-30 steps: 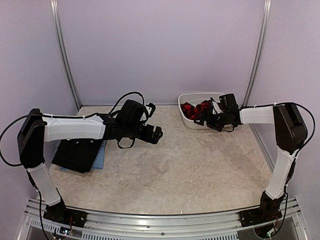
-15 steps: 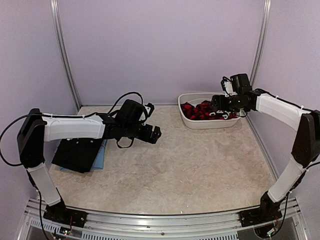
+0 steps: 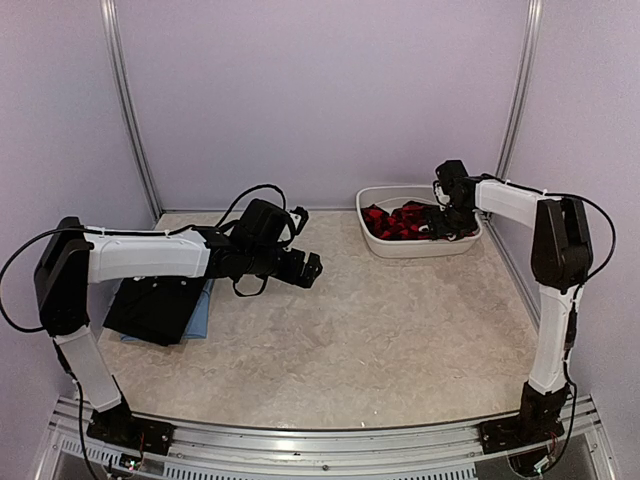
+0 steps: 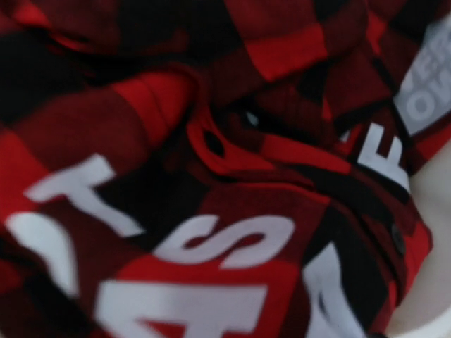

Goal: Fold and stack the long sleeve shirts
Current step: Pick up the crumpled shirt from the bin, then place the crumpled shirt at the center of the board, then pick up the crumpled shirt from the center of the board.

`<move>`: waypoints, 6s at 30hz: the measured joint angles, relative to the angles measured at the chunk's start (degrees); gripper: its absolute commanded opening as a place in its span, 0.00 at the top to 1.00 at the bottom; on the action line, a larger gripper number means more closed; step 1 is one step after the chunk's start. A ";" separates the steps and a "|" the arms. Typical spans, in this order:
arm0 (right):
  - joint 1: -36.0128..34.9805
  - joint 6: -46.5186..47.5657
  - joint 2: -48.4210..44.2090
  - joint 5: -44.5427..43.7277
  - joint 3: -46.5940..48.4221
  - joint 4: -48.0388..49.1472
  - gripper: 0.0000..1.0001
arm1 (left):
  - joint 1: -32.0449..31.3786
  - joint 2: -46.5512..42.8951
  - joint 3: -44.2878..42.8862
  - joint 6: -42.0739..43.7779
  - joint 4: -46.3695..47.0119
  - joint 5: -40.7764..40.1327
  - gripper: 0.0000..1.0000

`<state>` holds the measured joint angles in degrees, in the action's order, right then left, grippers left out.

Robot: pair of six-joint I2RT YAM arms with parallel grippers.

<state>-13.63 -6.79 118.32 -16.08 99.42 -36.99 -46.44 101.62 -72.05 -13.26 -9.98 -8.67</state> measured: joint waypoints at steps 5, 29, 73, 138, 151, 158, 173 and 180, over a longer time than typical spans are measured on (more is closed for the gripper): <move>1.22 1.73 2.14 -0.52 1.86 -1.27 0.63 | 0.00 0.00 0.00 0.00 0.00 0.00 0.01; -15.52 5.51 -33.73 15.65 17.84 -3.32 1.00 | 0.15 -12.39 0.83 -0.66 -0.94 -10.47 0.01; -17.75 -2.97 -42.60 28.83 -35.04 0.94 0.25 | -17.07 2.93 13.49 21.22 -5.70 8.41 0.41; -31.63 -12.61 -45.53 19.08 -54.95 5.75 0.28 | 3.74 -32.20 16.81 6.82 6.80 6.03 1.00; -31.80 -19.74 -44.52 20.55 -60.06 7.28 0.39 | 9.46 -28.00 18.27 2.03 3.87 -0.85 1.00; -34.10 -23.54 -49.57 21.88 -63.84 7.74 0.39 | 10.14 -25.40 18.40 0.83 3.87 -2.32 1.00; -34.62 -27.04 -44.26 17.03 -64.76 6.82 0.79 | 11.50 -22.36 18.45 -0.31 3.76 -2.34 1.00; -34.64 -27.04 -46.07 16.65 -64.19 6.75 1.00 | 12.33 -19.47 18.45 -0.63 3.15 -3.21 1.00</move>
<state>-48.27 -33.82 72.25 0.58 35.22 -30.24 -34.11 82.15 -53.60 -13.89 -6.83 -11.88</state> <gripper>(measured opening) 0.010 0.003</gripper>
